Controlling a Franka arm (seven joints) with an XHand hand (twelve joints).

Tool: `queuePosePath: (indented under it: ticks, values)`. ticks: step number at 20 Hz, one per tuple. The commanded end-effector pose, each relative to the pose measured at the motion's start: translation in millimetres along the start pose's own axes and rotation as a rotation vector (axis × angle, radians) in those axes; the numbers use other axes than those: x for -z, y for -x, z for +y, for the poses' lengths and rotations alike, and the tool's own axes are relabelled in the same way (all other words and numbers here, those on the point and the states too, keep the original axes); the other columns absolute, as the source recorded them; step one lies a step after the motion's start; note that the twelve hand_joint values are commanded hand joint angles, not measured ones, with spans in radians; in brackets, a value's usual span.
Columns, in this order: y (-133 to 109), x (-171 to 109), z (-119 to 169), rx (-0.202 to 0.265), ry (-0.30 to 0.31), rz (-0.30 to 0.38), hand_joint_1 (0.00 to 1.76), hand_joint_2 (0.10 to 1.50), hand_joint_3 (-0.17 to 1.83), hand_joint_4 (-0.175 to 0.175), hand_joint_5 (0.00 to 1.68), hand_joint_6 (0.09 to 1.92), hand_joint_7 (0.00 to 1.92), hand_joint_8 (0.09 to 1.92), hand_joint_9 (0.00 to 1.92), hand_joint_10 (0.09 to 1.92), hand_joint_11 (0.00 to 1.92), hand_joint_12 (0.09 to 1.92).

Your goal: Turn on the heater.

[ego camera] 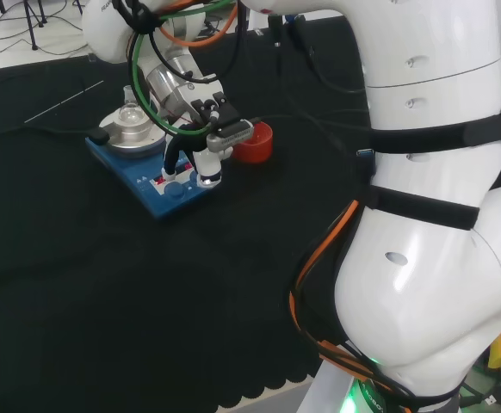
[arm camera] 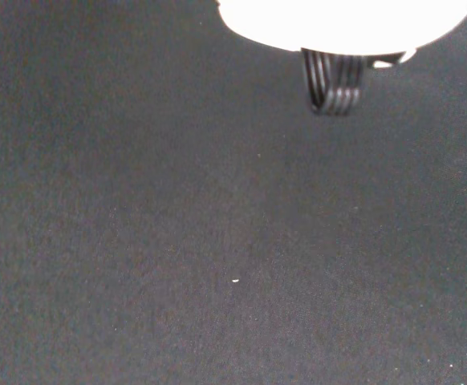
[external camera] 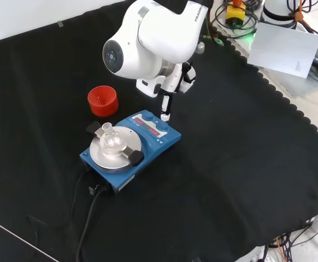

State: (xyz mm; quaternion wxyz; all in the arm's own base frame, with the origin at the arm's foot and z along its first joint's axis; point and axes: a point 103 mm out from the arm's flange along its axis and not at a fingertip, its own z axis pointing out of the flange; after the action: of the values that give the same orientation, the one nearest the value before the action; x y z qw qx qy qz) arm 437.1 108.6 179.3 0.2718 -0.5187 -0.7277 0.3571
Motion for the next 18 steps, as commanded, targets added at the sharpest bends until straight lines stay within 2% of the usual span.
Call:
queuePosePath:
  ticks: [1,18]
  values:
    - [-0.5,-2.6,2.1,0.003,-0.009,0.001,1.52,0.52,1.31,0.015,0.28,0.09,1.68,1.63,1.92,1.38,1.85,1.39]
    - [5.2,-11.2,18.4,0.004,-0.027,0.01,1.52,0.52,1.31,0.015,0.29,0.09,1.68,1.63,1.92,1.38,1.86,1.39]
